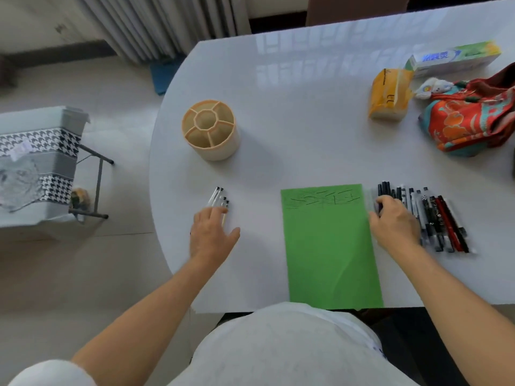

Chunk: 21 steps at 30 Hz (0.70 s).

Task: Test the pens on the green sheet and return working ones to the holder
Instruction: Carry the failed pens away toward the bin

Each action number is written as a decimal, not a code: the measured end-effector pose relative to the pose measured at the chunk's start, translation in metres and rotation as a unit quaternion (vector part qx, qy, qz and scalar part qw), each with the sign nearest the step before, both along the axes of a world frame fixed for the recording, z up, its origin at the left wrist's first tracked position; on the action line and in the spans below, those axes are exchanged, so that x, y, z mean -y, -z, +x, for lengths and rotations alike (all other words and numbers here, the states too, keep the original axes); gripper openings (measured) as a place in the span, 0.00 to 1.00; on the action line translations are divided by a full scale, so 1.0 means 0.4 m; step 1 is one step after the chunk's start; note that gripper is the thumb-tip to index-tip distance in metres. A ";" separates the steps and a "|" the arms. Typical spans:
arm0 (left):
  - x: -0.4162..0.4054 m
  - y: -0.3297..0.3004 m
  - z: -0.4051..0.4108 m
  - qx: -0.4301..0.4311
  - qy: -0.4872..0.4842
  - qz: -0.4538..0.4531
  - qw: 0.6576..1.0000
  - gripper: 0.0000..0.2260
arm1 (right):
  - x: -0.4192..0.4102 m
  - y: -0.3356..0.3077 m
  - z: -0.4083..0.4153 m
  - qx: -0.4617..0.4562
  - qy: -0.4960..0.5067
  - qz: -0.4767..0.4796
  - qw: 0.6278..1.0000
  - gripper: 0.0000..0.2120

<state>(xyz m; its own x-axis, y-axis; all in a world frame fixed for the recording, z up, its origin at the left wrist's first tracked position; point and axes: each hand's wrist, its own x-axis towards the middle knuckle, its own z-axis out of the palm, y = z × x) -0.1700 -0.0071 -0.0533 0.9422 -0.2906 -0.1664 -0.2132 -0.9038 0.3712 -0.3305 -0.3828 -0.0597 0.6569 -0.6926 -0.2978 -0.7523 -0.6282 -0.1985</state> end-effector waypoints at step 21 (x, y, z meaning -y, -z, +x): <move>-0.073 0.052 0.069 -0.102 0.048 0.144 0.983 0.10 | -0.405 0.008 -0.174 0.063 -0.043 0.150 0.986 0.11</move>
<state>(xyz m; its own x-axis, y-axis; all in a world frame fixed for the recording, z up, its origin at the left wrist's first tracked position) -0.1424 0.0219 -0.0740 0.8510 -0.2901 -0.4377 -0.2505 -0.9569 0.1470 -0.4002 -0.2207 -0.0629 0.7544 -0.5254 -0.3935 -0.6562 -0.5873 -0.4738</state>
